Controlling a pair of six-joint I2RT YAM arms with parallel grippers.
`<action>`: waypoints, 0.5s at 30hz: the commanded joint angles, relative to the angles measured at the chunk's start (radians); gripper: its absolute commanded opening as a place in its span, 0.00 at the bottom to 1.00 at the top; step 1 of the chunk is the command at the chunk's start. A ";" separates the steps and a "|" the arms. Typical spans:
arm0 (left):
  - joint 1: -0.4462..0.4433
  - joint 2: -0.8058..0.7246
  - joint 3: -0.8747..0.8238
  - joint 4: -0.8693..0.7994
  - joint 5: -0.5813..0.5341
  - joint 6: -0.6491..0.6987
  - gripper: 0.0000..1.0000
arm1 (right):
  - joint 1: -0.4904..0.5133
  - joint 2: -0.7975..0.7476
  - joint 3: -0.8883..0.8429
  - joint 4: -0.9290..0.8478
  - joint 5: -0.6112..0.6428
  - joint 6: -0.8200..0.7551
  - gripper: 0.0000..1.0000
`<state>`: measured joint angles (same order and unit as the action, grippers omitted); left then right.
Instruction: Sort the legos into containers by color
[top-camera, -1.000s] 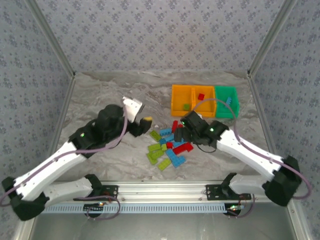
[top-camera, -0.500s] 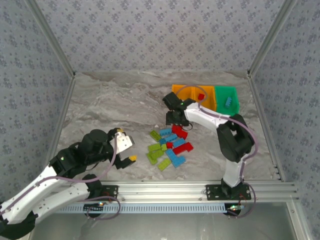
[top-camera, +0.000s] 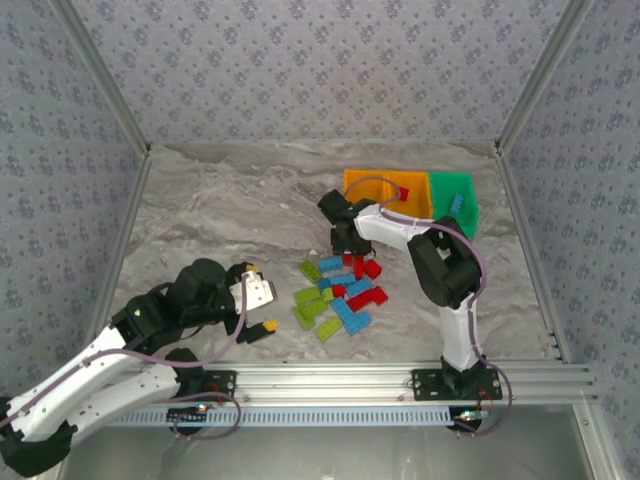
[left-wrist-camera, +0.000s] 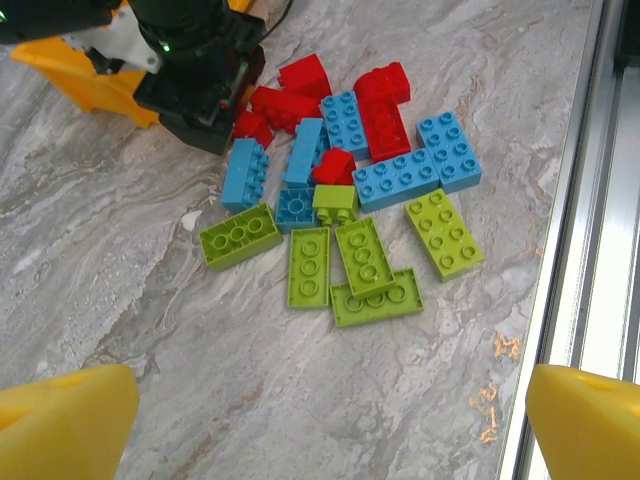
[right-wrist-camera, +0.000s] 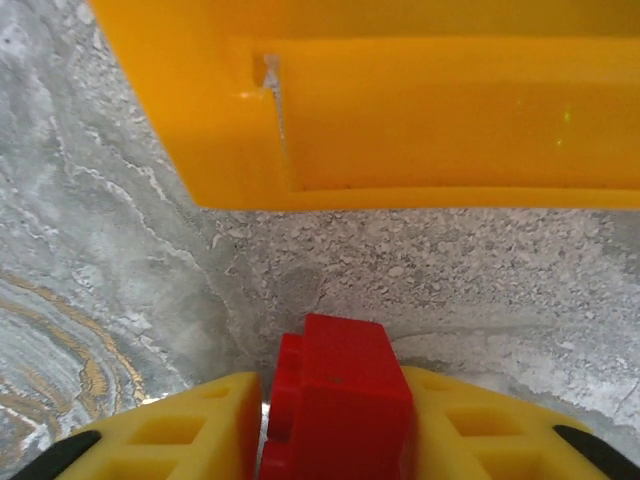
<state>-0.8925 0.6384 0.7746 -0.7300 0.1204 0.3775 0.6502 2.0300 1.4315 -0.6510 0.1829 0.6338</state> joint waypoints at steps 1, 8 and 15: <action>0.000 -0.003 -0.009 0.032 0.025 0.008 0.99 | -0.009 0.013 0.019 -0.025 -0.017 0.004 0.33; -0.001 -0.033 -0.004 0.046 0.043 -0.022 0.99 | 0.000 -0.081 0.012 -0.030 0.005 -0.040 0.18; -0.001 -0.075 -0.021 0.210 0.104 -0.096 0.99 | -0.002 -0.339 -0.052 -0.025 0.081 -0.073 0.17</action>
<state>-0.8925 0.5762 0.7643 -0.6220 0.1730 0.3267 0.6483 1.8088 1.3968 -0.6556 0.2020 0.5911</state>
